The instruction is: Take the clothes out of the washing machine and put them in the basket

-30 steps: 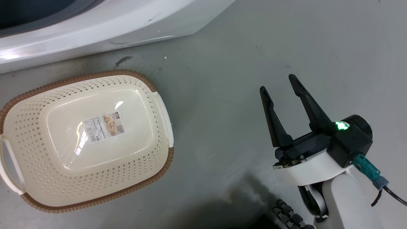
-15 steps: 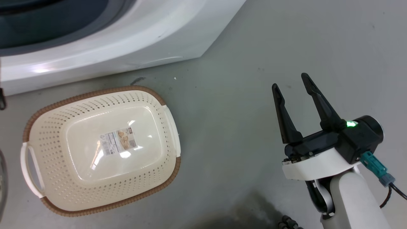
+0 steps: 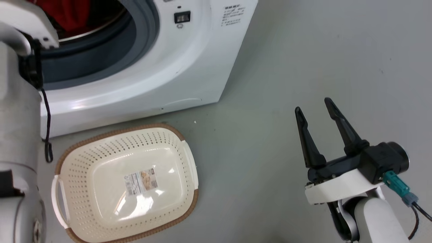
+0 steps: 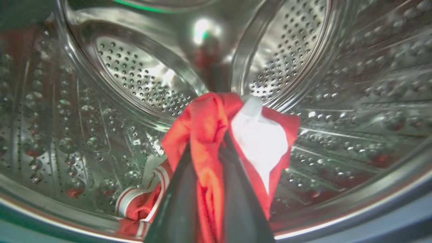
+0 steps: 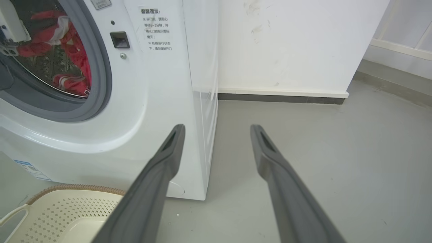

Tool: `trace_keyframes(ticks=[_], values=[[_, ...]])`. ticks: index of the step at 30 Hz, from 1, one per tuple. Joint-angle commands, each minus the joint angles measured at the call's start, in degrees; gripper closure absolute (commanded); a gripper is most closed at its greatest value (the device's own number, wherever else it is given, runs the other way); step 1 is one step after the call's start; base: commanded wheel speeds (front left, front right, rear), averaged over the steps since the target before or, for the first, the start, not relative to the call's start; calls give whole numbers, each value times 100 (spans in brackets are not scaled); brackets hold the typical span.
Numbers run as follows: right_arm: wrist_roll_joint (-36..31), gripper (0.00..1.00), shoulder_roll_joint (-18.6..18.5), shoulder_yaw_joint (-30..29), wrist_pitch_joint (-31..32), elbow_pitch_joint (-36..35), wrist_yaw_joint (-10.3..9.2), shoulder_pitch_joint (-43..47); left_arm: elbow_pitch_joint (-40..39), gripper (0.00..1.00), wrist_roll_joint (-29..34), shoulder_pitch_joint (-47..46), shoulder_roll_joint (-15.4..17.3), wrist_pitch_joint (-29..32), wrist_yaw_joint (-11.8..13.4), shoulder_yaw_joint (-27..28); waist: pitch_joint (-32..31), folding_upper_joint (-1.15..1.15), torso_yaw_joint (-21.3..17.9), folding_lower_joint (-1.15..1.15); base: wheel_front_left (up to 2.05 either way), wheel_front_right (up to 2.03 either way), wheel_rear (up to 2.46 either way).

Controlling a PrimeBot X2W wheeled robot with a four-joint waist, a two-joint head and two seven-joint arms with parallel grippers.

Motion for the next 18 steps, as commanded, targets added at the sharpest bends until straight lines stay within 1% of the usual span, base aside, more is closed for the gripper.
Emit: trace_keyframes(ticks=[1, 9, 12, 13, 14, 18], values=[[6, 0, 12, -27, 24, -4, -4, 156, -289, 100, -71, 349, -10, -41, 8, 100, -371, 0, 7, 0, 0, 0, 0], [-117, 0, 12, -71, 179, -20, -4, 468, -1203, 100, -194, 1690, -239, -40, -18, 381, -1076, 0, 136, 0, 0, 0, 0], [-153, 0, 11, -102, 246, -51, -4, 586, -1475, 100, -238, 2097, -383, -40, -42, 493, -1304, 0, 223, 0, 0, 0, 0], [-153, 0, 11, -102, 246, -51, -4, 586, -1475, 100, -238, 2097, -383, -40, -42, 493, -1304, 0, 223, 0, 0, 0, 0], [-168, 0, 11, -121, 279, -73, -4, 612, -1589, 100, -205, 2214, -428, -41, -63, 495, -1364, 0, 259, 0, 0, 0, 0], [-205, 0, 12, -198, 374, -150, -4, 753, -2086, 100, -133, 2754, -668, -40, -23, 546, -1655, 0, 407, 0, 0, 0, 0]])
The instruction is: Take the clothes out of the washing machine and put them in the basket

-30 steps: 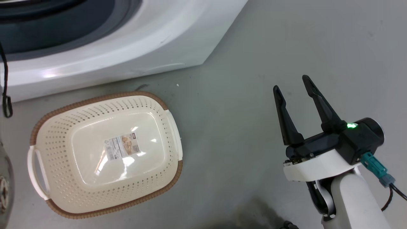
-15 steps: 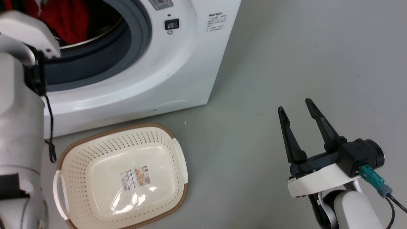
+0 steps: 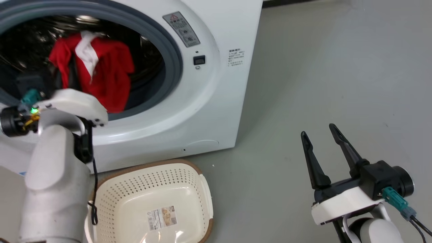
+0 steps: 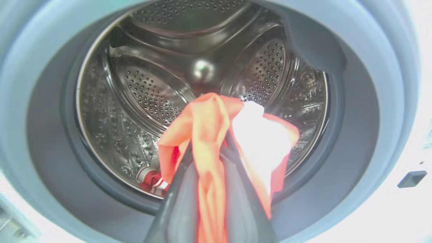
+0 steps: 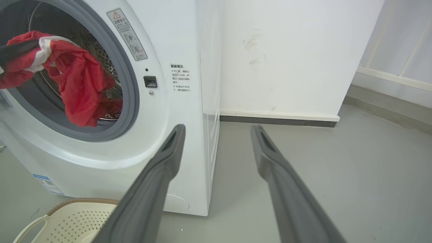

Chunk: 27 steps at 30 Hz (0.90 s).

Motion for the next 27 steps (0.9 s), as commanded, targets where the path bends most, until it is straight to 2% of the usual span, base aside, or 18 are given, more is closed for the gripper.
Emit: trace_keyframes(ticks=[1, 11, 16, 23, 27], values=[[-49, 0, 12, -39, 32, -57, -4, 126, -143, 100, 36, 178, -53, -28, 6, 12, -212, 0, 174, 2, 0, 0, 0], [-97, 0, 12, -232, 253, -290, -4, 488, -1242, 100, 124, 1233, -425, -24, -56, -18, -707, 0, 571, 2, 0, 0, 0], [-120, 0, 12, -301, 357, -389, -4, 652, -1943, 100, 189, 1880, -526, 4, 18, -129, -879, 0, 726, 2, 0, 0, 0], [-128, 0, 12, -328, 441, -540, -4, 762, -3048, 100, 240, 2960, -624, 383, 188, -287, -913, 0, 866, 2, 0, 0, 0], [-133, 0, 12, -293, 459, -598, -4, 765, -3415, 100, 164, 3560, -739, 542, 270, -346, -857, 0, 881, 2, 0, 0, 0]])
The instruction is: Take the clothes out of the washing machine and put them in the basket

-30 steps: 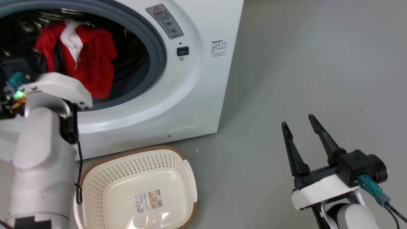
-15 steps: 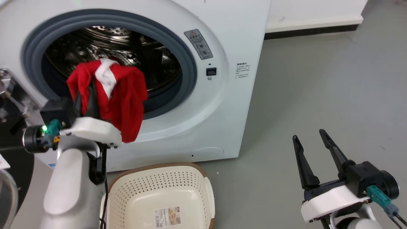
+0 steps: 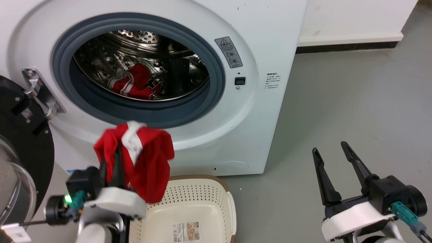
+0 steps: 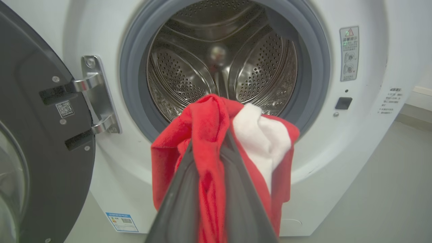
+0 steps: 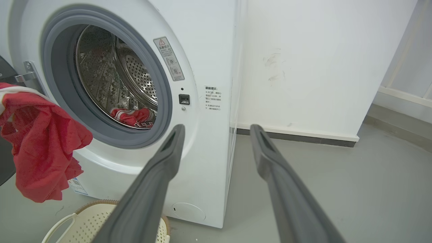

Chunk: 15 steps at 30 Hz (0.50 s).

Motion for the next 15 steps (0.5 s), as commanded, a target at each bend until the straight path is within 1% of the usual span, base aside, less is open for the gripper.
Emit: trace_keyframes(ticks=[1, 4, 7, 15], values=[[-18, 0, 12, 19, 7, -33, -4, 69, -56, 100, -31, 219, -59, 46, 31, -55, 53, 0, -2, 1, 0, 0, 0], [-9, 0, 12, 21, 7, -86, -4, -2, -5, 100, -126, 476, -139, 104, 45, -104, 241, 0, -9, 1, 0, 0, 0], [-7, 0, 13, 31, 1, -120, -4, -132, 286, 100, -149, 605, -179, 96, -32, -224, 483, 0, -31, 1, 0, 0, 0], [-61, 0, 13, 106, -50, -205, -4, -524, 1587, 100, -354, 56, -305, -229, -210, -375, 1371, 0, -177, 1, 0, 0, 0]])
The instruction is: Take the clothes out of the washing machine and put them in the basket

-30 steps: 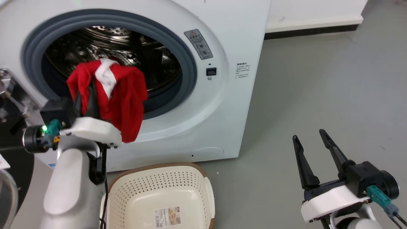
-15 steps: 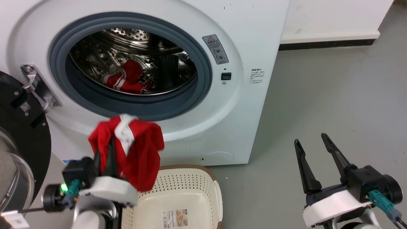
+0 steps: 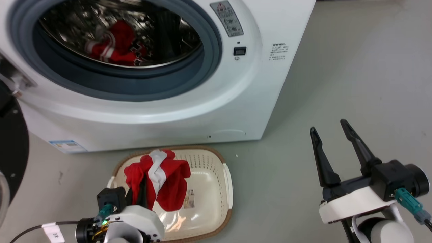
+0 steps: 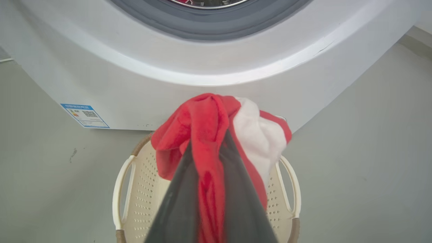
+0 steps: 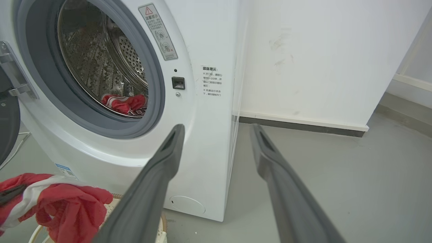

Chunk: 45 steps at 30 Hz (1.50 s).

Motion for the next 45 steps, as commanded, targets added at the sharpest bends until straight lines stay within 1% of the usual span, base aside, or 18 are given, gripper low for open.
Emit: trace_keyframes(ticks=[1, 9, 15, 18, 24, 28, 34, 36, 37, 38, 39, 45], values=[[34, 0, 14, 23, -41, -31, -4, -172, 272, 100, -41, -247, -35, -81, -35, -31, 496, 0, -114, 0, 0, 0, 0], [48, 0, 15, 150, -168, -44, -4, -635, 1750, 100, -286, -1297, -100, -297, -112, 44, 1567, 0, -360, 0, 0, 0, 0], [104, 0, 15, 222, -281, 0, -4, -918, 2689, 100, -396, -2008, -120, -373, -26, 225, 2237, 0, -519, 0, 0, 0, 0], [135, 0, 15, 284, -351, 19, -4, -1063, 3015, 100, -409, -2302, -37, -380, 24, 364, 2505, 0, -605, 0, 0, 0, 0], [187, 0, 15, 357, -440, 84, -4, -1274, 3749, 100, -427, -2721, 156, -375, 82, 534, 2906, 0, -697, 0, 0, 0, 0], [156, 0, 15, 391, -487, 145, -4, -1342, 4222, 100, -415, -2868, 255, -371, 119, 559, 3035, 0, -719, 0, 0, 0, 0], [171, 0, 15, 397, -532, 225, -4, -1412, 4578, 100, -400, -3011, 333, -371, 68, 533, 3084, 0, -727, 0, 0, 0, 0], [116, 0, 14, 405, -537, 272, -4, -1416, 4588, 100, -334, -3032, 350, -371, 42, 477, 3058, 0, -718, 0, 0, 0, 0], [104, 0, 14, 400, -538, 303, -4, -1413, 4557, 88, -333, -3017, 358, -371, 40, 477, 3025, 0, -706, 0, 0, 0, 0], [104, 0, 14, 391, -544, 325, -4, -1410, 4554, 28, -320, -2983, 356, -371, 27, 473, 2975, 0, -687, 0, 0, 0, 0], [82, 0, 13, 375, -550, 349, -4, -1409, 4504, 0, -298, -2952, 354, -371, 32, 470, 2914, 0, -665, 0, 0, 0, 0], [27, 0, 13, 338, -527, 506, -4, -1272, 4187, 0, -347, -2671, 228, -372, 20, 595, 2321, 0, -493, 0, 0, 0, 0]])
